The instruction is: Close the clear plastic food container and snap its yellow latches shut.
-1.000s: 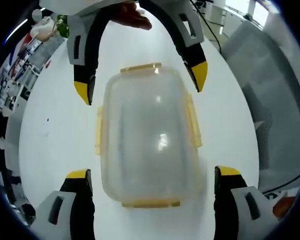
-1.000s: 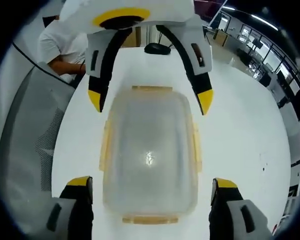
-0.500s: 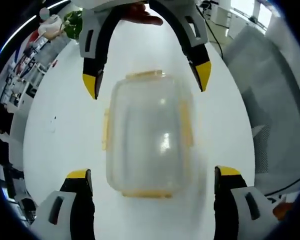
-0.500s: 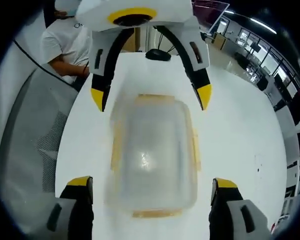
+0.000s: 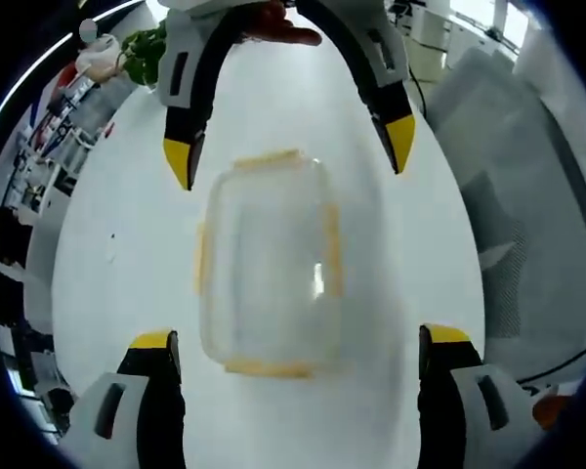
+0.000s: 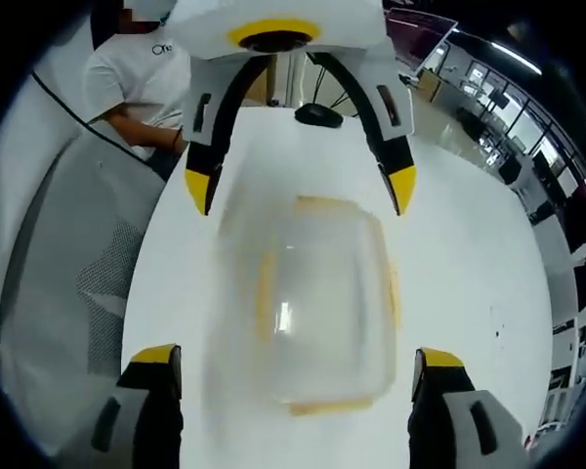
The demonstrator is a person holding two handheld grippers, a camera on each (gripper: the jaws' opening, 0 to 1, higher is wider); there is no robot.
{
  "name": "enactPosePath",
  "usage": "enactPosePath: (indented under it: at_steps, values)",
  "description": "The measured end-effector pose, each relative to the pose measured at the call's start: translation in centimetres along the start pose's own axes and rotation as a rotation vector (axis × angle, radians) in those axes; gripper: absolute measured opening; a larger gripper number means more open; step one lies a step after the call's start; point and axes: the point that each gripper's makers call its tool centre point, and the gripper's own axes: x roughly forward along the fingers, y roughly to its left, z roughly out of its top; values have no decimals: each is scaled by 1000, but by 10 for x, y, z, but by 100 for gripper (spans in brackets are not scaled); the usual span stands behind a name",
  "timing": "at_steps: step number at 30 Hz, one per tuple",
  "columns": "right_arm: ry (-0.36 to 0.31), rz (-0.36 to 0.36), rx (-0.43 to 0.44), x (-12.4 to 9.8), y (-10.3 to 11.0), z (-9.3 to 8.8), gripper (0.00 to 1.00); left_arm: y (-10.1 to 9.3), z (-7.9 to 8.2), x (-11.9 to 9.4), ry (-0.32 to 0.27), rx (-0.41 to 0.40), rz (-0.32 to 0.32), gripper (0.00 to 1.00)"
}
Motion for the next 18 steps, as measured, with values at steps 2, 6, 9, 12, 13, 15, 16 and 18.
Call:
enactPosePath:
  at_steps: [2,6,9,12,13,15,16,18]
  values:
    - [0,-5,2,-2,2,1,99,-3,1,-2,0,1,3,99]
    - [-6,-11,-12,-6,10,7,99,-8,2,-7,-3,-1,11,99]
    - [-9,-18,-16,-9,14,10,99,-14,5,-12,-14,-13,12,99]
    - [-19,-22,-2,-12,21,11,99,-21,7,-16,-23,-17,19,99]
    - [-22,-24,2,-12,22,11,99,-22,7,-17,-31,-22,26,99]
    - [-10,-29,-11,-12,28,9,99,-25,8,-20,-36,-27,42,99]
    - [-14,-28,-8,-13,32,10,99,-26,8,-20,-37,-30,47,99]
    - [-25,-28,5,-15,35,12,99,-30,9,-23,-49,-36,55,99]
